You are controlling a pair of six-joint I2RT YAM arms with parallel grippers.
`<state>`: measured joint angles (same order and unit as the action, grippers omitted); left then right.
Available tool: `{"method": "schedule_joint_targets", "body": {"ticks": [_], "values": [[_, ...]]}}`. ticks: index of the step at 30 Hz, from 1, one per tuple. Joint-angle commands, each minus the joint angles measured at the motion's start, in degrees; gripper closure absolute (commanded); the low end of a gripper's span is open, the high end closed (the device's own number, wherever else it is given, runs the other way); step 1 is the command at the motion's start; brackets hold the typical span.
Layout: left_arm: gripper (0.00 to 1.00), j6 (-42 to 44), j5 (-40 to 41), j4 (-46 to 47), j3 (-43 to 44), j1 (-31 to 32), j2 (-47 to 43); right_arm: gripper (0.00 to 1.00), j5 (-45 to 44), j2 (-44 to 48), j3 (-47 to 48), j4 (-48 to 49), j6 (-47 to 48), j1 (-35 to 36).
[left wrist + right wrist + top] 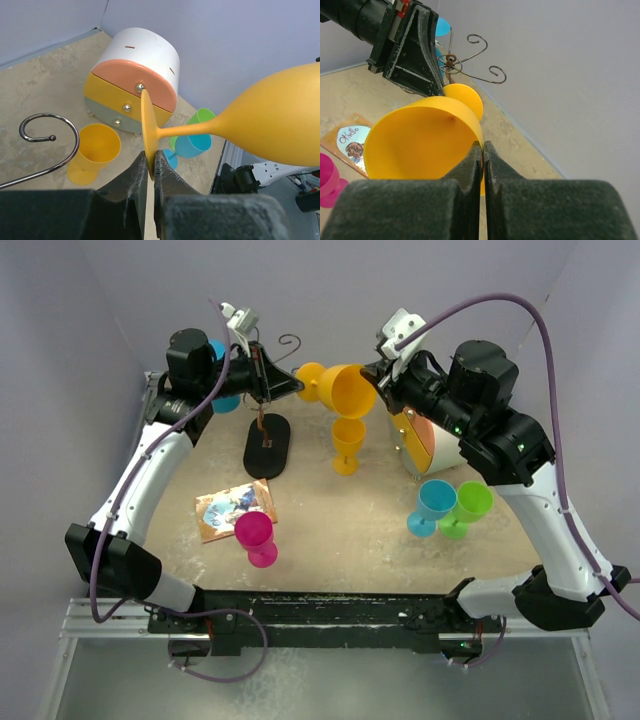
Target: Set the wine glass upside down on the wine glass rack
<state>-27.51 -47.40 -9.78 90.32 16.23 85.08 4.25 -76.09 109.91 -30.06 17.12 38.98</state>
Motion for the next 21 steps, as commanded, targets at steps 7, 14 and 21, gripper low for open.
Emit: {"method": "schedule_joint_targets", "body": {"ticks": [7,14,21], "values": [[1.0,-1.2,-1.8,5.7,-2.5,0.1,-2.6,0.8,0.6,2.7,-3.4,4.2,1.1,0.1],[1.0,-1.2,0.7,5.5,-4.2,-3.1,-6.2,0.4,-0.6,4.3,-5.1,3.9,2.8,-1.1],[1.0,-2.0,3.0,3.2,-4.0,-9.2,-9.8,0.22,4.2,7.2,-5.8,3.4,2.0,-5.4]]}}
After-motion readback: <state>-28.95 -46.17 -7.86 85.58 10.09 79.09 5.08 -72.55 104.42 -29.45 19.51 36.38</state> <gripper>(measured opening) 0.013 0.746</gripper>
